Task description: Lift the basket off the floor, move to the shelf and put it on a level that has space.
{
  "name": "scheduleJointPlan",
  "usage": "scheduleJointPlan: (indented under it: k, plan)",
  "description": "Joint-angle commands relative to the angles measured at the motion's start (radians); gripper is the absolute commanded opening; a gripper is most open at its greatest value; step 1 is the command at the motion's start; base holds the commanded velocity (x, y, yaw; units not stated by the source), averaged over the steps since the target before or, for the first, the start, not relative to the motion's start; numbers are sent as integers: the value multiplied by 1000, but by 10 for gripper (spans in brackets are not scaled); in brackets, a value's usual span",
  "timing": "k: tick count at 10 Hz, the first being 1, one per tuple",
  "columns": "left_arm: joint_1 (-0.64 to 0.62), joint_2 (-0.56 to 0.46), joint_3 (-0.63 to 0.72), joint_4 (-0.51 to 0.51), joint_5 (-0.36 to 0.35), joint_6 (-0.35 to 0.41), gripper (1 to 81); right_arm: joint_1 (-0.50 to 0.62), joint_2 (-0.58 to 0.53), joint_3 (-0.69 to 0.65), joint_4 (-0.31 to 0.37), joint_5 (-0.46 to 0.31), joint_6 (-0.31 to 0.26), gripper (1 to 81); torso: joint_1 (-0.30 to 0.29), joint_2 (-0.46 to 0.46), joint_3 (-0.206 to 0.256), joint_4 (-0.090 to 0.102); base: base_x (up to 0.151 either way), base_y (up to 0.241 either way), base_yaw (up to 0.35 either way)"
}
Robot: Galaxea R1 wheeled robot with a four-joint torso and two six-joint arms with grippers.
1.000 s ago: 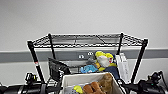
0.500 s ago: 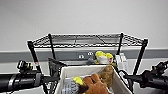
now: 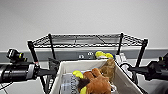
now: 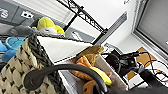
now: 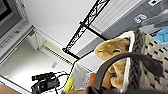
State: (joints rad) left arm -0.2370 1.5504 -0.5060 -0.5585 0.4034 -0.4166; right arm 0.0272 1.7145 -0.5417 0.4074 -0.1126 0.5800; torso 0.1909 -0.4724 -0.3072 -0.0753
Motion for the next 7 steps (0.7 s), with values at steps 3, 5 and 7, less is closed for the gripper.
scheduleJointPlan:
  k: [3, 5, 7]
  plan:
    - [-270, -2, -115, -167, 57, 7, 10, 262, -5, -29, 14, 4, 119, 10, 0, 0, 0, 0, 0, 0, 0]
    - [-327, 4, -146, -217, 66, 7, 10, 322, 18, -52, 14, -25, 164, 10, 0, 0, 0, 0, 0, 0, 0]
    - [-389, 27, -189, -259, 114, 7, 10, 380, 30, -78, 16, -47, 201, 10, 0, 0, 0, 0, 0, 0, 0]
